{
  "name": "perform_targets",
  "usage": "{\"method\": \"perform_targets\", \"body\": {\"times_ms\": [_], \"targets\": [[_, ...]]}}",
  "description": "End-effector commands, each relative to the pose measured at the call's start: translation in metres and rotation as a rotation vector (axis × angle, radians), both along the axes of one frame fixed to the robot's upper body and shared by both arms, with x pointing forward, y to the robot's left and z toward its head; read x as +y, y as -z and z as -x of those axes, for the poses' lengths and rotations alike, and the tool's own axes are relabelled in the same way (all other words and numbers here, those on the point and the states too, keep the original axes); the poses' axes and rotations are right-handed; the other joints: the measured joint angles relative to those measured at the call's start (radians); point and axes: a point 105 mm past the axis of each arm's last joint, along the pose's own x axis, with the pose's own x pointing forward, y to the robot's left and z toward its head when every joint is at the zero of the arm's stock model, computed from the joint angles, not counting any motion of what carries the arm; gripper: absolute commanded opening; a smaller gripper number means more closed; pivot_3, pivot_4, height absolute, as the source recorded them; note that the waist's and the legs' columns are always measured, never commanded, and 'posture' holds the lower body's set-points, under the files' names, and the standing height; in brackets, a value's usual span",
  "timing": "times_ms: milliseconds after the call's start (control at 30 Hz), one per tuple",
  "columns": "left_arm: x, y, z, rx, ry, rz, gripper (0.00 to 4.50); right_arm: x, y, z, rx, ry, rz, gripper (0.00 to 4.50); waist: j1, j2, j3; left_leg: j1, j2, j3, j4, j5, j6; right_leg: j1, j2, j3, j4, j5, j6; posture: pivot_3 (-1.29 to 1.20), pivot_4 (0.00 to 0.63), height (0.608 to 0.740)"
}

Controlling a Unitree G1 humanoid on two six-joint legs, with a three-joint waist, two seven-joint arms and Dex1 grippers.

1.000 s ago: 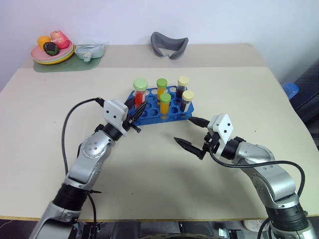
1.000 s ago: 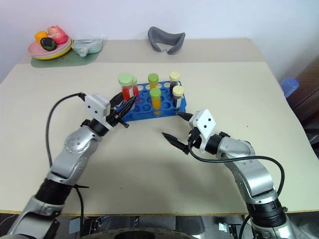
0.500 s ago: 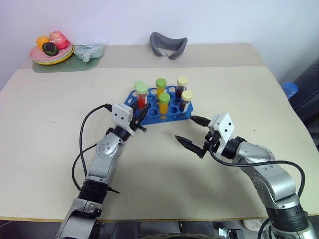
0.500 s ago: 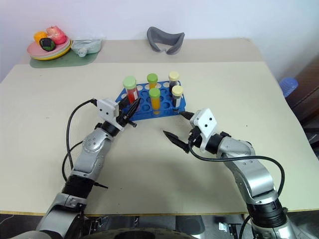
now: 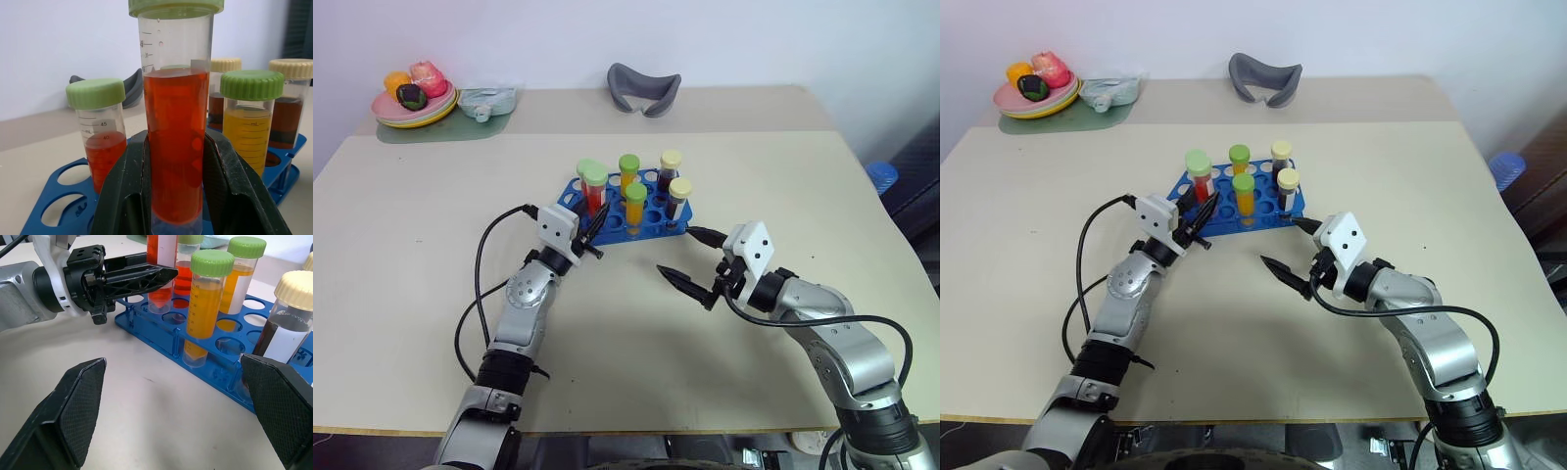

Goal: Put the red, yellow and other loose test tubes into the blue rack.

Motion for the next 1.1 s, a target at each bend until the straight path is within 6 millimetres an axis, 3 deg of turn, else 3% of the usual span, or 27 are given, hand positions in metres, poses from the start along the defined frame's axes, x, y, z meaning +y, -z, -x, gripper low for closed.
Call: {"method": "perform_targets", "body": {"times_ms": [33,400,900,1100], "targets": [[0.005,0.001,0.004,0.003,-0.012,0.004,0.8,0.003,-0.012,0.003,-0.053,-0.019,-0.01,4.5,0.0,0.0,0.0,0.0,0.0,0.0,0.0,0.0,0.0,0.0,0.0,0.0,0.0,0.0,0.0,0.0,0.15,0.74],[0.005,0.006,0.014,0.028,0.002,0.029,0.8,0.005,-0.013,0.003,-0.051,-0.033,-0.009,4.5,0.001,0.0,0.0,0.0,0.0,0.0,0.0,0.0,0.0,0.0,0.0,0.0,0.0,0.0,0.0,0.0,0.15,0.74],[-0.003,0.006,0.003,0.01,-0.01,0.019,0.8,0.007,-0.012,0.005,-0.045,-0.04,-0.012,4.5,0.002,0.0,0.0,0.0,0.0,0.0,0.0,0.0,0.0,0.001,0.0,0.0,0.0,0.0,0.0,0.0,0.15,0.74],[0.003,0.008,0.002,0.005,-0.036,0.0,0.8,0.007,-0.012,0.005,-0.041,-0.039,-0.011,4.5,0.001,0.0,0.0,0.0,0.0,0.0,0.0,0.0,0.0,0.001,0.0,0.0,0.0,0.0,0.0,0.0,0.15,0.74]]}}
